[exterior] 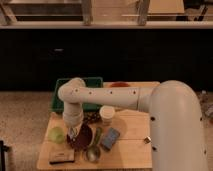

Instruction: Wipe purple bowl with towel

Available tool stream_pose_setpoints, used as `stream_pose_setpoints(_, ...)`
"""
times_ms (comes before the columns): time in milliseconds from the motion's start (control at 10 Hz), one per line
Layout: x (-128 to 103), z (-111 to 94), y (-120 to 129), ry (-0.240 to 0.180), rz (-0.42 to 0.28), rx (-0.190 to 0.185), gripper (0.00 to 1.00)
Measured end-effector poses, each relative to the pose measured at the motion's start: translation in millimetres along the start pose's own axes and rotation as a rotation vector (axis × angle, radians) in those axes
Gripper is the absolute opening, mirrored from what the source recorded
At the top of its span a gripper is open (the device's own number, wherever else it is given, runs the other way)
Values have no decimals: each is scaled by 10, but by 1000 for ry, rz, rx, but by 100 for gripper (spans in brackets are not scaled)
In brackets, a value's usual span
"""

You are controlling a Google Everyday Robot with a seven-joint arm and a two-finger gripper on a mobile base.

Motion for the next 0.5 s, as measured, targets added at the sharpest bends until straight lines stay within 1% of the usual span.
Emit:
stream_pose_setpoints(100,-99,26,-54,1,-23,-7,0)
stream_pose_setpoints(200,-157,42,-27,2,-29,-15,0)
stream_pose_setpoints(400,-293,121,98,0,-33,-35,0)
stream_pose_setpoints(500,-305,149,159,-3,-24,-37,0)
